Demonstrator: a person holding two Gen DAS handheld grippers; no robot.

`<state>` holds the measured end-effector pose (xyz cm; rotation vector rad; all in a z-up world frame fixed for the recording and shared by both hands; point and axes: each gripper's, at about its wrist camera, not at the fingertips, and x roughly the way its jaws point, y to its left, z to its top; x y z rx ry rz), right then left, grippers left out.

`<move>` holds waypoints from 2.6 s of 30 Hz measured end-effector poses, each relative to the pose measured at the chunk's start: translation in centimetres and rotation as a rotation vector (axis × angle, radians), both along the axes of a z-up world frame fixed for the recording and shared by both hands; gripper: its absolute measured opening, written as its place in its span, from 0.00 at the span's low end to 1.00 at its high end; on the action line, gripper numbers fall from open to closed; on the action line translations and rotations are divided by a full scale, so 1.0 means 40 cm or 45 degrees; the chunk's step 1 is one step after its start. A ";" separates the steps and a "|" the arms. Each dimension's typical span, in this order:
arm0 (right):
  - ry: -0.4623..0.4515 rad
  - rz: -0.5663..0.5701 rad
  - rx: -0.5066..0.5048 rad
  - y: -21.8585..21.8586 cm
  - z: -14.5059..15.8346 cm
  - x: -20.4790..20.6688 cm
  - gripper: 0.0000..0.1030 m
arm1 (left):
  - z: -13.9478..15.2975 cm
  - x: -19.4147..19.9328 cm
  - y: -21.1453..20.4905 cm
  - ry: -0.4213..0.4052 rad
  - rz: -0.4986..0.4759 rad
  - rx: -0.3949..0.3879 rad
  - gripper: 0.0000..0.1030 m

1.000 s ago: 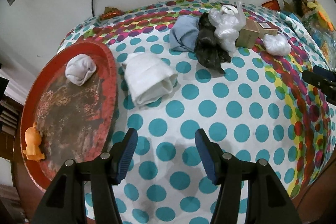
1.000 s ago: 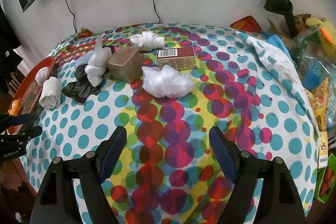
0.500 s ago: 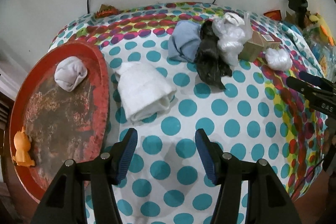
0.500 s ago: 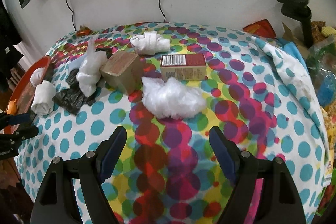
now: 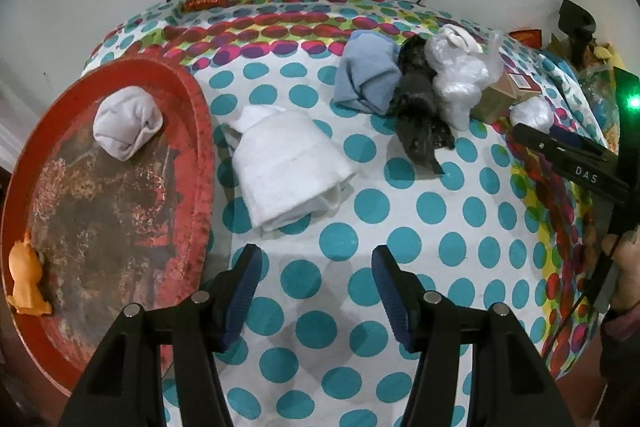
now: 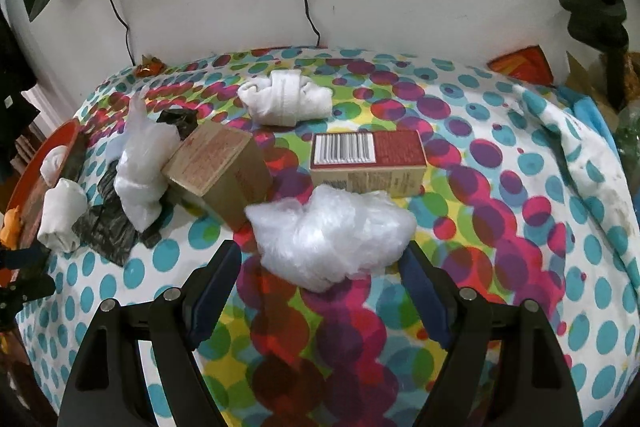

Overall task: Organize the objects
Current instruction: 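Grasp the clear plastic bag bundle with the right tool while the left tool approaches the white folded cloth, then close the left tool on the white folded cloth while the right tool holds the plastic bundle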

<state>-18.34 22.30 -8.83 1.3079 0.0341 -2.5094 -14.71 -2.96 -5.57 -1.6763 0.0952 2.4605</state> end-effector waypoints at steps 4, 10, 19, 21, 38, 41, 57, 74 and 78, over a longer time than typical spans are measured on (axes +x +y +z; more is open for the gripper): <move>0.029 0.014 0.000 -0.012 0.000 -0.004 0.70 | -0.008 -0.015 0.000 -0.023 0.019 0.009 0.57; 0.045 0.033 -0.025 -0.013 0.004 0.004 0.38 | -0.010 -0.043 0.007 -0.055 0.059 0.059 0.57; -0.003 0.061 -0.142 0.020 0.010 0.042 0.37 | -0.006 -0.070 0.003 -0.104 0.130 0.135 0.57; -0.003 0.068 -0.143 0.028 0.014 0.054 0.36 | -0.003 -0.065 0.003 -0.103 0.128 0.149 0.57; -0.010 0.084 -0.184 0.052 0.004 0.098 0.36 | 0.056 -0.106 -0.005 -0.074 0.188 0.108 0.57; -0.003 0.082 -0.199 0.057 0.002 0.101 0.36 | 0.049 -0.132 -0.001 -0.077 0.213 0.062 0.57; 0.016 0.077 -0.232 0.065 -0.002 0.101 0.36 | 0.002 -0.167 0.004 -0.031 0.228 0.000 0.56; 0.022 0.049 -0.232 0.074 -0.002 0.100 0.36 | 0.063 -0.104 0.010 0.021 0.156 0.033 0.33; 0.026 0.049 -0.216 0.070 0.002 0.111 0.36 | 0.087 -0.087 0.002 0.034 0.148 0.023 0.33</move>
